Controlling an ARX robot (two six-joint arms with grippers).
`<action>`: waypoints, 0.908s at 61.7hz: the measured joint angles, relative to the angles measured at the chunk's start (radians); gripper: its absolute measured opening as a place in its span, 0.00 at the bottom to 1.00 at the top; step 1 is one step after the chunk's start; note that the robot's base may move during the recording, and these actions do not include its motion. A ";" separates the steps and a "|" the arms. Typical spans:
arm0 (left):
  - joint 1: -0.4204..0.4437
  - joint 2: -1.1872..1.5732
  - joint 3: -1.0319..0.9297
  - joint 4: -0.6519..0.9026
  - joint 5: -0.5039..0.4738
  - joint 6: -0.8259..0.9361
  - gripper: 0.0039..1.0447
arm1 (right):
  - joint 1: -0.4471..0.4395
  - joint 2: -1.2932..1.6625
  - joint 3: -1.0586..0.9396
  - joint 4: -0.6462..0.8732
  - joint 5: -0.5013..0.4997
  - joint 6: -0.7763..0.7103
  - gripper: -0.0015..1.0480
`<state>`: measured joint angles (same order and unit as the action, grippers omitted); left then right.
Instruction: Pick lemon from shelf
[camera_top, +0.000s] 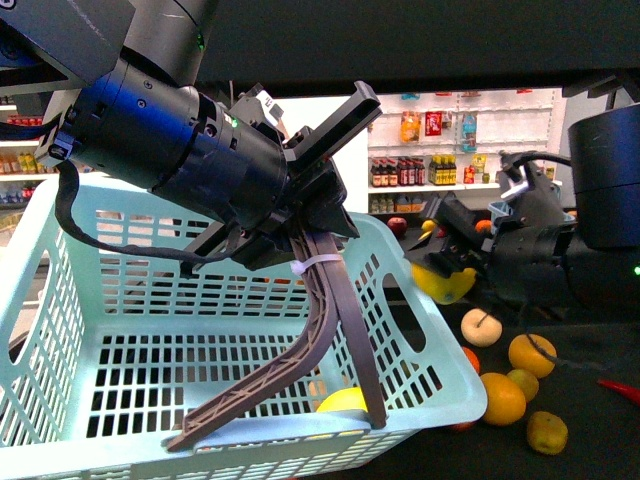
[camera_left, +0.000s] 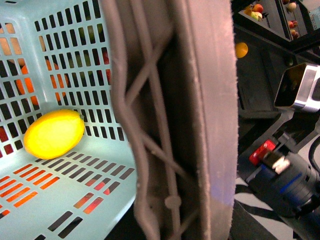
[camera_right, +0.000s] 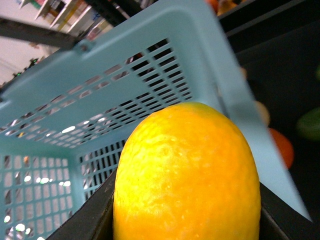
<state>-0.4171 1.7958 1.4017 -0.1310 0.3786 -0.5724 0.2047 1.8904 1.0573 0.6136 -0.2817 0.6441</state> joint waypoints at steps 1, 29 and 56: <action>0.000 0.000 0.000 0.000 0.000 0.000 0.14 | 0.005 0.000 -0.002 0.003 -0.001 0.000 0.49; 0.000 0.000 0.000 0.000 0.000 -0.001 0.14 | 0.104 0.075 -0.019 0.038 0.055 -0.062 0.95; 0.000 0.003 0.000 0.000 -0.002 0.000 0.14 | -0.079 -0.229 -0.186 0.074 0.254 -0.281 0.98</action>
<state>-0.4171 1.7985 1.4021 -0.1314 0.3771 -0.5724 0.1261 1.6615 0.8715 0.6876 -0.0280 0.3630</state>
